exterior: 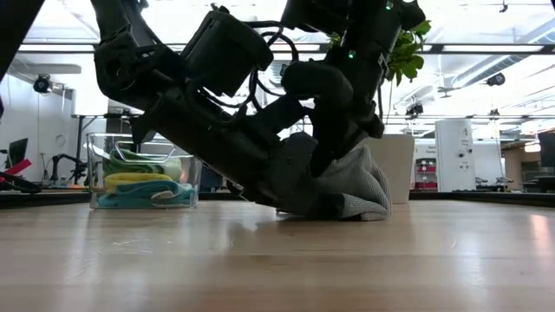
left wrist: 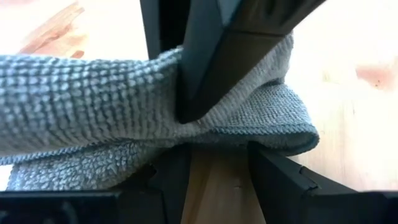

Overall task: Fold microfiber towels
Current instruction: Fold the gray microfiber cloth

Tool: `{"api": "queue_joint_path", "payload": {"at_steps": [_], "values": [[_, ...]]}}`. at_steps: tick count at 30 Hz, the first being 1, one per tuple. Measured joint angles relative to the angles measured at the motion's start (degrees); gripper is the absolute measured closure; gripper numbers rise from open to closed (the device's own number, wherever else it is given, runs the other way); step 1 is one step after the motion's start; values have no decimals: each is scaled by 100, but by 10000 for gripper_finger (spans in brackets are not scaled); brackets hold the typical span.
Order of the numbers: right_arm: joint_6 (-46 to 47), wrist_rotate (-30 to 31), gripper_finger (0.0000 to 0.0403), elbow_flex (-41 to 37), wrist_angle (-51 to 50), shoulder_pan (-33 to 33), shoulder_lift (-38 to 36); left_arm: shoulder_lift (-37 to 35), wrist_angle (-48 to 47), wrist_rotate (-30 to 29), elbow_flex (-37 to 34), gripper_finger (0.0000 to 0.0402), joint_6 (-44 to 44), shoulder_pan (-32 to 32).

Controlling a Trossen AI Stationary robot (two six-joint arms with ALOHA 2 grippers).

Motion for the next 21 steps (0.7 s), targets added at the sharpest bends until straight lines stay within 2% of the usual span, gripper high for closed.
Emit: {"api": "queue_joint_path", "payload": {"at_steps": [12,16,21], "values": [[158,17,266,26,52,193,-7,-110,-103,25,-13,252,-7,-58],[259,33,243,-6,372,388,-7,-140,-140,38,-22,252,-11,-66],[426,395,226,-31,586,499,-7,-295,-415,85,-24,252,-166,-139]]}}
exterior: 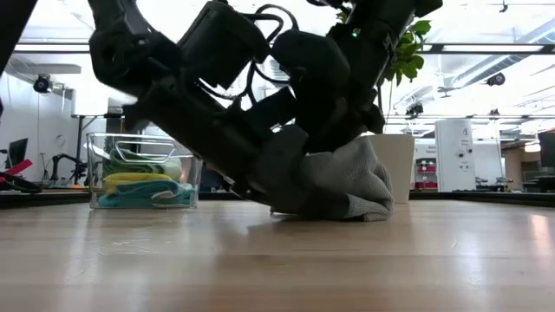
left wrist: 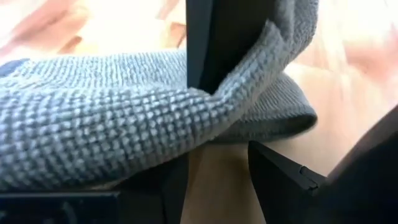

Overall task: Fold microfiber towels
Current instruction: Fold the gray microfiber cloth

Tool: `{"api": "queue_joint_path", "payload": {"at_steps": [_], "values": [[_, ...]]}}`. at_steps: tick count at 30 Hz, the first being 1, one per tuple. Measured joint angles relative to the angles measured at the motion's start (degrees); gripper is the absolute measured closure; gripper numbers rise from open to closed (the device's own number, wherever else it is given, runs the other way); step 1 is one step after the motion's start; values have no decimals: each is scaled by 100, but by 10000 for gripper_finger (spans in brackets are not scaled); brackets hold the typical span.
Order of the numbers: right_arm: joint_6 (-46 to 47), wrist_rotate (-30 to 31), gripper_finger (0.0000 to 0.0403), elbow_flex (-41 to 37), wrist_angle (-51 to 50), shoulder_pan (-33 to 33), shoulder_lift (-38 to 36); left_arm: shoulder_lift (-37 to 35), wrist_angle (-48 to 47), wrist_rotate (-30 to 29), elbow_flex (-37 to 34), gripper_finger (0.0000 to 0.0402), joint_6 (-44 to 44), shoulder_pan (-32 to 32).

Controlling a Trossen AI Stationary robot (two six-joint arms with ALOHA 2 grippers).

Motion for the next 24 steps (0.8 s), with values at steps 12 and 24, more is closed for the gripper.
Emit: {"api": "queue_joint_path", "payload": {"at_steps": [12,24], "values": [[57,122,231,-363,1082,23,0,-1159,-2468,72,-9,252,-373,-331],[-588,-34,241,-402,983,65,-555,-1907,-3033,-547,-11,252,-32,-339]]}}
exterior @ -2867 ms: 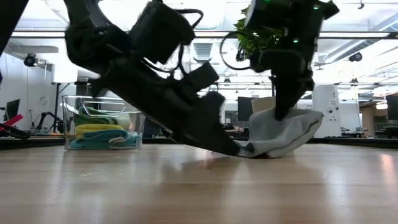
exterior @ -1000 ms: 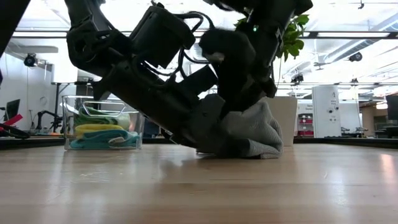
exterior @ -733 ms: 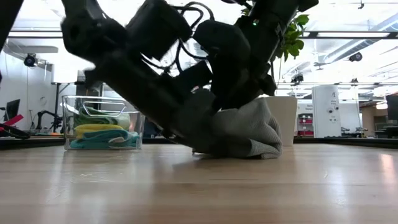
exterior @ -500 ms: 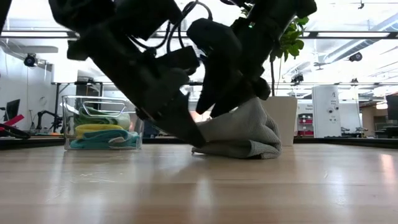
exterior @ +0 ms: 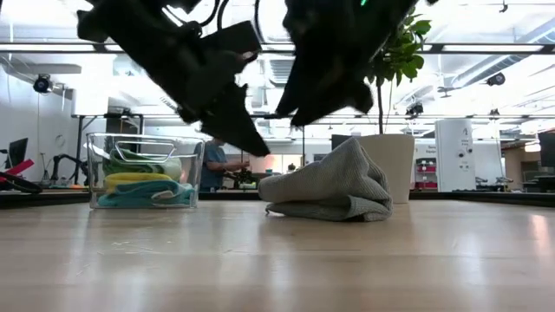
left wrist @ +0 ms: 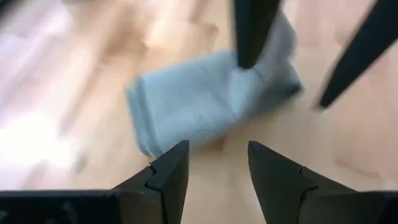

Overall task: Fold microfiber towels
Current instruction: Fold the gray microfiber cloth

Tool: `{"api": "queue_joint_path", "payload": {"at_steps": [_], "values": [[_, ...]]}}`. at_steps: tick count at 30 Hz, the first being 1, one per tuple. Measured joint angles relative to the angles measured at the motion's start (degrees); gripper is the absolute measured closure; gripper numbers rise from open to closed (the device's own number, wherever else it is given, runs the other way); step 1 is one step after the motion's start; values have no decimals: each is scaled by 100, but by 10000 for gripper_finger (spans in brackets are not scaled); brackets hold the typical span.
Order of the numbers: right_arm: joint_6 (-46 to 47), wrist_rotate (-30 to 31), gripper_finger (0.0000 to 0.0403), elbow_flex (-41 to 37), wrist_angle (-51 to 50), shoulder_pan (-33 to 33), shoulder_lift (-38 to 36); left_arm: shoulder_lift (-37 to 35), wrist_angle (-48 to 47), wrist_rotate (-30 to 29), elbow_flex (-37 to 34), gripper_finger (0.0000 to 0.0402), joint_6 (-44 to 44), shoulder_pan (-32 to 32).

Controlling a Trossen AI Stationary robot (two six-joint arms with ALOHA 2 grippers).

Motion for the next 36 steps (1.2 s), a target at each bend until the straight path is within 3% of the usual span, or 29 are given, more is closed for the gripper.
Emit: {"api": "queue_joint_path", "payload": {"at_steps": [2,7,12,17,23,28,36], "values": [[-147,82,254,-47,-314,36,-288,-2,193,-277,-2,252,81,59],[-199,939,315,-381,-1213,291,-887,273,1122,-469,-46,252,246,244],[-200,1047,386,-1291,-504,404,-1176,689,1612,-473,-3,252,371,303],[-392,1024,390,-2301,1472,396,-980,802,1406,-476,-20,252,338,341],[-650,141,394,-2763,3810,401,-131,804,1316,-476,-51,252,202,431],[-658,151,394,-2594,3979,396,533,804,1098,-472,-76,252,196,466],[-715,9,394,-2498,4027,405,770,804,942,-582,-155,252,196,660]]}}
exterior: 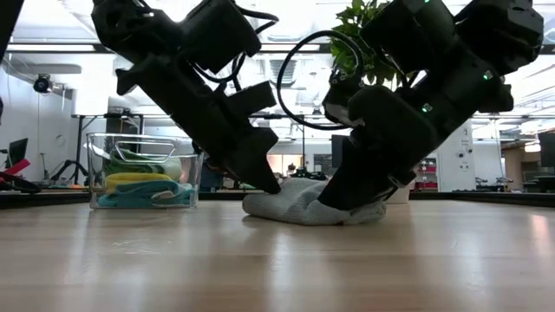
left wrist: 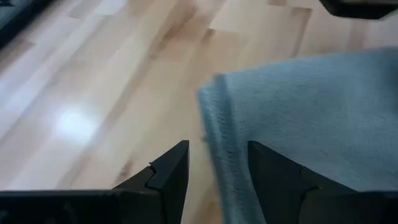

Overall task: Fold microfiber towels
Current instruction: Fold the gray microfiber cloth

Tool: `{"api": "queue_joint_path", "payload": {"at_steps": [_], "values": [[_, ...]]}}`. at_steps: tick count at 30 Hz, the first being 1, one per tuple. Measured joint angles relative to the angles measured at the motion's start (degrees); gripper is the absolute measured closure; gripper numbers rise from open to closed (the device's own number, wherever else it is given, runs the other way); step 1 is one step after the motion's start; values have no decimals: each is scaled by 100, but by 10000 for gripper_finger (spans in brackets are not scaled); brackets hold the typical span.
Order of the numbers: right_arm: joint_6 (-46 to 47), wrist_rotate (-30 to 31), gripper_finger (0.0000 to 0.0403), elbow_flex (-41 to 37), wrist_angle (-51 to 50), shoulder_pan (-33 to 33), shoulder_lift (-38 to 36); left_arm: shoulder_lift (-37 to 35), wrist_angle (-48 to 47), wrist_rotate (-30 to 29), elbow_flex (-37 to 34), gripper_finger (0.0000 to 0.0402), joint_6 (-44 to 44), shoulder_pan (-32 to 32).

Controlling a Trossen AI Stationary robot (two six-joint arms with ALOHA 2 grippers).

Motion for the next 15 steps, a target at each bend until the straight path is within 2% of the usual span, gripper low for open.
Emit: {"api": "queue_joint_path", "payload": {"at_steps": [6,15], "values": [[-19,-161,394,-4,-158,67,-133,0,-107,-69,4,252,72,89],[-288,-206,394,-28,-446,69,-895,-283,-257,-66,71,252,340,69]]}}
